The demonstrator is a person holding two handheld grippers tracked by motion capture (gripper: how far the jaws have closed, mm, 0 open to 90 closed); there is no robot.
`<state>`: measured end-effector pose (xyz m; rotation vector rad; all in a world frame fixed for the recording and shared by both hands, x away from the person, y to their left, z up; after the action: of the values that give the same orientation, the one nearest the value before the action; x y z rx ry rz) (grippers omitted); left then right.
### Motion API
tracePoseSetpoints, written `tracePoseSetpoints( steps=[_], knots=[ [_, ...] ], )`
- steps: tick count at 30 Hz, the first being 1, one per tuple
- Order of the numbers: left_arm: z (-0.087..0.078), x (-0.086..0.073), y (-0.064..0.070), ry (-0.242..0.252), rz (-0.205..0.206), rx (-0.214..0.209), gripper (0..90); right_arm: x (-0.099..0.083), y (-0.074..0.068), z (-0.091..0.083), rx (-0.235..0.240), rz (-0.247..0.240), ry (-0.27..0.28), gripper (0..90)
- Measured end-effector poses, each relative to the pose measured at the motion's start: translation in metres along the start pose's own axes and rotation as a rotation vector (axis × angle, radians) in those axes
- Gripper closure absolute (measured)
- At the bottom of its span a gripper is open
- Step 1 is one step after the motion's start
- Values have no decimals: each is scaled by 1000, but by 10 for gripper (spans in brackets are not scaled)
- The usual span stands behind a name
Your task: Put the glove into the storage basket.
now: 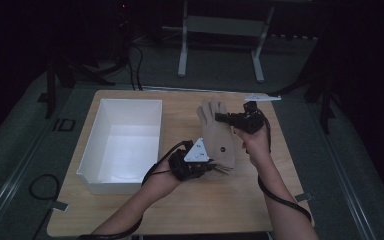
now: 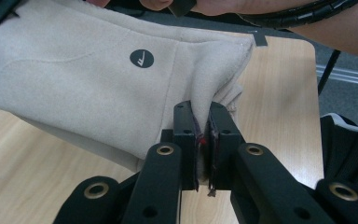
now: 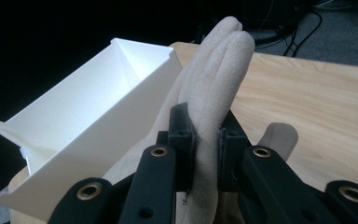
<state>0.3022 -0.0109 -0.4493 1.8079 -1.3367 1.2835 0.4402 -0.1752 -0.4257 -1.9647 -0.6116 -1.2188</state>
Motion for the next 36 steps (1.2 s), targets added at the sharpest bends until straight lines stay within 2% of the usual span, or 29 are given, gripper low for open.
tracePoseSetpoints(
  steps=[8,17,19,30,36],
  knots=[
    [-25,10,-9,7,16,41,848,23,-17,9,22,-20,20,800],
    [-52,11,-22,10,17,103,848,45,-38,28,50,-33,35,799],
    [-56,10,-23,10,16,105,848,46,-40,31,47,-39,33,799],
    [-101,-2,-34,9,3,171,848,55,-68,68,105,-34,22,798],
    [-124,-12,-40,11,-12,202,848,56,-88,91,131,-52,9,799]
  ],
)
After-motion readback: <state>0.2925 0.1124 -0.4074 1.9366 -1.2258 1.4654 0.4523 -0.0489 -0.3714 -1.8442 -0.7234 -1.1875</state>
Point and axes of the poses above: each handheld gripper's, and its own axes: z roughly forward along the jaws, x roughly out of its top, y roughly to its right, the point moved 4 cm from there along z, roughly forward along the jaws, and after that the axes turned 11 degrees about y, right-handed, at the moved point
